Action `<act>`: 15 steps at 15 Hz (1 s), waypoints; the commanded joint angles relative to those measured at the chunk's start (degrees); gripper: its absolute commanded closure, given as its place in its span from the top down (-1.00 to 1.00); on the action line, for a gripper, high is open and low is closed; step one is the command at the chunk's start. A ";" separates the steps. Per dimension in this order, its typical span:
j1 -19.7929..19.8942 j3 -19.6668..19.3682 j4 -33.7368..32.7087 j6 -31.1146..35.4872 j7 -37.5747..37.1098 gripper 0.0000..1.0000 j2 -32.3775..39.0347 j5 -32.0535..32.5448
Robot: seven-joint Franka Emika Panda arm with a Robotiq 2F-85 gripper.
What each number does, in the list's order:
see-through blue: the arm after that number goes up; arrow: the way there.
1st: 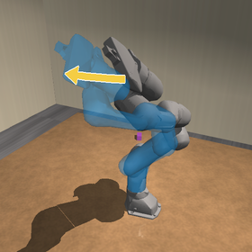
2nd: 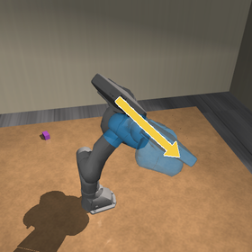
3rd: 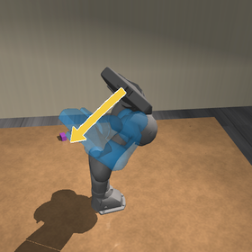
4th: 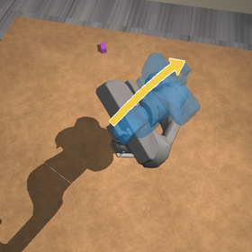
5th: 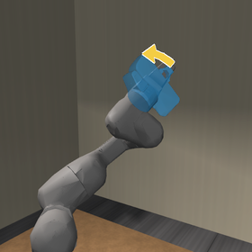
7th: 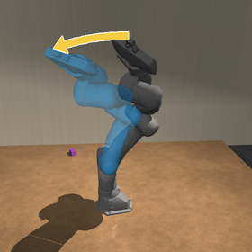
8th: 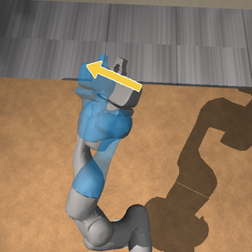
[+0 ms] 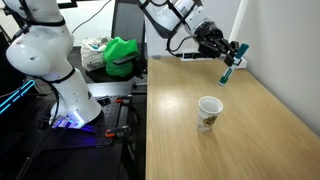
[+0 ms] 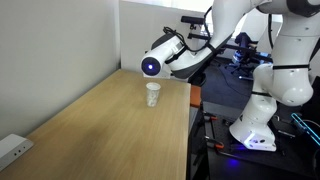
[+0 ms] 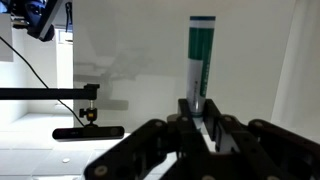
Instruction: Put the marker inside the cup
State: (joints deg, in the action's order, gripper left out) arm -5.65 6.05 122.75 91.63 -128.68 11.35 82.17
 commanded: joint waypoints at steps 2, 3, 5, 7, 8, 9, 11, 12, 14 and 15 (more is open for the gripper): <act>0.08 0.06 3.53 2.24 -0.97 -0.90 -1.18 1.95; -0.04 0.15 3.84 2.12 -1.03 -0.90 -1.02 1.97; -0.06 0.29 4.02 2.55 -1.15 -0.90 -0.49 2.11; -0.02 0.40 4.14 3.51 -1.51 -0.90 0.03 2.47; -0.02 0.42 4.09 4.16 -1.72 -0.90 0.31 2.72; -0.02 0.43 3.98 5.05 -1.95 -0.90 0.68 3.09; -0.05 0.40 3.57 6.37 -2.82 -0.90 1.55 3.95; -0.03 0.42 3.45 7.12 -3.09 -0.90 1.96 4.32; -0.13 0.43 3.01 7.66 -3.65 -0.90 3.04 4.94; -0.16 0.43 2.85 7.83 -4.15 -0.90 3.55 5.20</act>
State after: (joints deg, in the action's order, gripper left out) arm -5.82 6.46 125.91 98.25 -130.69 13.83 85.68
